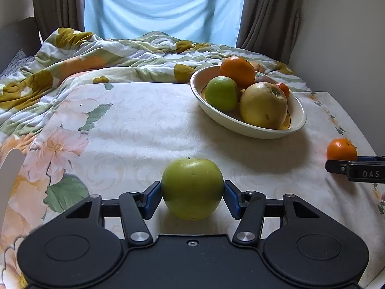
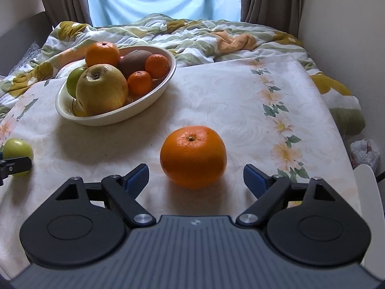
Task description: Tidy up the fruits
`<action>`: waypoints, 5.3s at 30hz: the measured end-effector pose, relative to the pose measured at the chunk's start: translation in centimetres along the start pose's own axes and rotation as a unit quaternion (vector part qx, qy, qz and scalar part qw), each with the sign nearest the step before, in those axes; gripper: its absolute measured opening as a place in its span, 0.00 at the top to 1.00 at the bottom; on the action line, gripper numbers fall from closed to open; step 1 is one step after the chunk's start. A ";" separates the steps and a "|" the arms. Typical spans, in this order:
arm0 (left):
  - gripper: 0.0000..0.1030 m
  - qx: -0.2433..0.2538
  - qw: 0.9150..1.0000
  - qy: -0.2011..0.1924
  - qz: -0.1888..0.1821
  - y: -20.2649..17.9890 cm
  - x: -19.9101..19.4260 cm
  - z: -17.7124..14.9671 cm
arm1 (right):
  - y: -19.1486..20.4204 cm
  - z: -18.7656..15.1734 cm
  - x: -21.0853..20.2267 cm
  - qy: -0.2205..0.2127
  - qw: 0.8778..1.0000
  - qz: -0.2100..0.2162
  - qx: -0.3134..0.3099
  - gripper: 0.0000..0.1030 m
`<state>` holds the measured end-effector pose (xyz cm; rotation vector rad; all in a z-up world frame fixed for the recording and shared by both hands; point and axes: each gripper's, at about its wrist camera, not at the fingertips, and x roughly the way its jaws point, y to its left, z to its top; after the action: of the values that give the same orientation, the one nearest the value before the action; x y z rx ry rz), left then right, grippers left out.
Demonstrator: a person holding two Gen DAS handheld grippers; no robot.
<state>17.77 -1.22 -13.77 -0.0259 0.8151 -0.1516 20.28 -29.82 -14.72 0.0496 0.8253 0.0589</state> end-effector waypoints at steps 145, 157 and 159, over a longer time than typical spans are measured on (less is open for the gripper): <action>0.02 0.034 0.998 -0.039 -0.027 2.5 -3.2 11.7 | 7.1 11.8 2.0 -0.044 0.996 0.054 -0.056 0.00; 0.00 0.022 0.996 -0.085 -0.006 0.1 -11.8 10.3 | 6.5 10.9 -10.0 -0.084 0.993 0.034 -0.070 0.00; 0.00 0.023 0.996 -0.086 0.002 -0.5 -13.0 9.7 | 6.3 10.4 -12.0 -0.083 0.994 0.027 -0.066 0.00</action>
<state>15.95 -0.13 2.28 0.0066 0.6393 -0.1628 19.60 -24.65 1.52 -0.0471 0.6517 0.1583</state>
